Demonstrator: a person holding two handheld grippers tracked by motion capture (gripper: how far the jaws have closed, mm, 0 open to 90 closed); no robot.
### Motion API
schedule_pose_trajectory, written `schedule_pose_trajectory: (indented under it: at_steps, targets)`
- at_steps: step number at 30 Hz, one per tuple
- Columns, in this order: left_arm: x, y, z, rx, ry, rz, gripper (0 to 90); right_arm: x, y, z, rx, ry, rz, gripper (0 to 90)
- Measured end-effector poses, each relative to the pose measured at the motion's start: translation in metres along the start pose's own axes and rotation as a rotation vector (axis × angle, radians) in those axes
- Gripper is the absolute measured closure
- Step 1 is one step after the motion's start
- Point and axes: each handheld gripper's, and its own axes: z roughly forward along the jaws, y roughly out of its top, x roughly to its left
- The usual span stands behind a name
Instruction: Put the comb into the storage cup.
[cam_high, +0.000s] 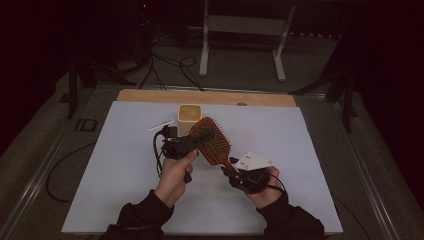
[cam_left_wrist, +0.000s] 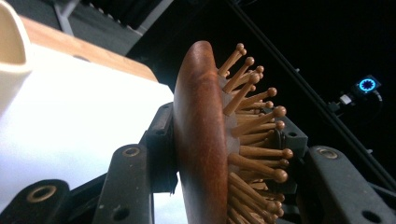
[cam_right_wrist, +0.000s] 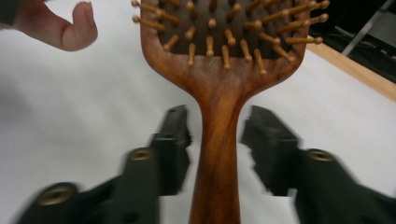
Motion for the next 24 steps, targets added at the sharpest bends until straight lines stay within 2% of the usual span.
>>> schedule_pose_trajectory:
  at_steps: [4,7,9,10,12,15,17,22,24]
  targets:
    - [-0.004,0.007,-0.003,-0.012,-0.002,0.028,54.7,-0.006,-0.002,0.000,-0.011,0.013,0.048,32.7]
    - [-0.006,0.013,-0.006,-0.023,0.002,0.032,54.6,-0.012,-0.005,-0.003,-0.051,0.057,0.064,14.4]
    - [-0.008,0.018,-0.009,-0.027,0.012,0.056,54.7,-0.014,-0.005,-0.007,-0.083,0.052,0.068,13.6]
    - [-0.009,0.021,-0.011,-0.027,0.016,0.064,54.6,-0.016,-0.005,-0.009,-0.085,0.055,0.056,12.6]
    - [-0.011,0.026,-0.014,-0.036,0.026,0.088,54.6,-0.018,-0.006,-0.013,-0.094,0.050,0.062,13.7]
    - [-0.016,0.034,-0.021,-0.041,0.053,0.134,54.6,-0.026,-0.011,-0.019,-0.103,0.072,0.086,13.8]
    - [-0.018,0.040,-0.026,-0.049,0.069,0.163,54.6,-0.033,-0.016,-0.022,-0.112,0.074,0.079,13.7]
    - [-0.021,0.055,-0.036,-0.081,0.094,0.193,54.6,-0.046,-0.033,-0.035,-0.129,0.086,0.116,13.4]
    - [-0.022,0.061,-0.038,-0.092,0.102,0.202,54.5,-0.048,-0.039,-0.039,-0.123,0.098,0.116,13.5]
